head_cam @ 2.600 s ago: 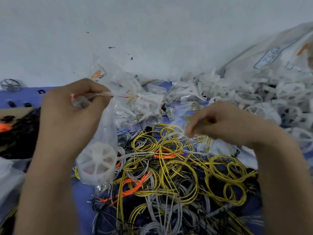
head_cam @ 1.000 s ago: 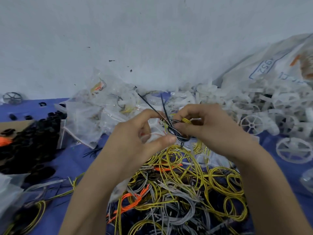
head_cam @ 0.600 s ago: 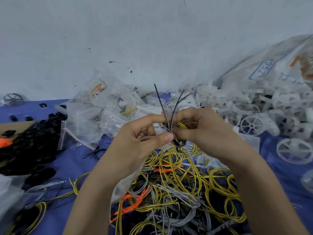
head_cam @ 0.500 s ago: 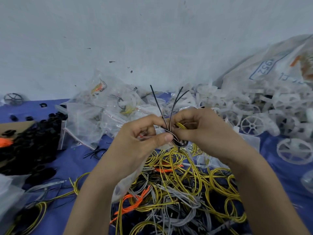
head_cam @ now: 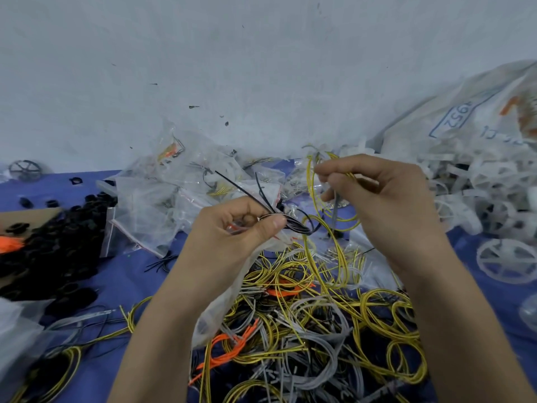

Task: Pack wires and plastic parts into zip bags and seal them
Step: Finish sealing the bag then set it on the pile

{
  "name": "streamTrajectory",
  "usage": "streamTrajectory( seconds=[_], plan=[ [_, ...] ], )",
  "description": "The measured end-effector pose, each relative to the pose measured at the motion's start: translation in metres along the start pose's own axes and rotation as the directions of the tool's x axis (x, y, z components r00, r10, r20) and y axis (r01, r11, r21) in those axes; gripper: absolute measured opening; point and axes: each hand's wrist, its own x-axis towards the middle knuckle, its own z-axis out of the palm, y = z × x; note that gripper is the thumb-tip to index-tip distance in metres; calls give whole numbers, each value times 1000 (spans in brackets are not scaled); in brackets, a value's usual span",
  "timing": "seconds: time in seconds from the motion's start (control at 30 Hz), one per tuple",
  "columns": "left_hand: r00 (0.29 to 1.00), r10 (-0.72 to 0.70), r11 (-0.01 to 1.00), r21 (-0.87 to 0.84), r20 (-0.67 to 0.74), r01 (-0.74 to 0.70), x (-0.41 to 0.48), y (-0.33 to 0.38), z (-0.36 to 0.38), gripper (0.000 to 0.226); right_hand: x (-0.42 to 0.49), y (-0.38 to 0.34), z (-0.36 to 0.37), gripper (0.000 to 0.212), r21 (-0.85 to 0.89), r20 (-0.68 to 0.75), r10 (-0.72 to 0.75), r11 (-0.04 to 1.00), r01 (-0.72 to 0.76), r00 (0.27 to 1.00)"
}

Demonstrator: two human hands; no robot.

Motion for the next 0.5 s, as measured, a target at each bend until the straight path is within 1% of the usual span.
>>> streamTrajectory(
  seconds=[0.17,0.27,0.33,0.4,0.43,0.5],
  plan=[
    [999,2,1000,14,-47,-1,0,2,-5,14,3,5,-8,33,-44,-103,-4,999,-1,995],
    [996,3,1000,5,-94,-3,-1,2,-9,23,8,14,-20,35,61,-173,80,996,-71,982],
    [994,4,1000,0,-112,-4,-1,2,-12,24,10,19,-29,31,113,-211,127,988,-105,969],
    [993,6,1000,1,-115,-6,-1,3,-12,23,10,17,-36,29,91,-203,108,992,-91,973],
    [994,5,1000,-2,-113,-6,0,3,-11,22,9,12,-37,28,74,-173,79,995,-67,982],
    [994,4,1000,-6,-107,-5,0,4,-9,21,5,1,-35,28,49,-67,5,999,-2,998]
  ],
)
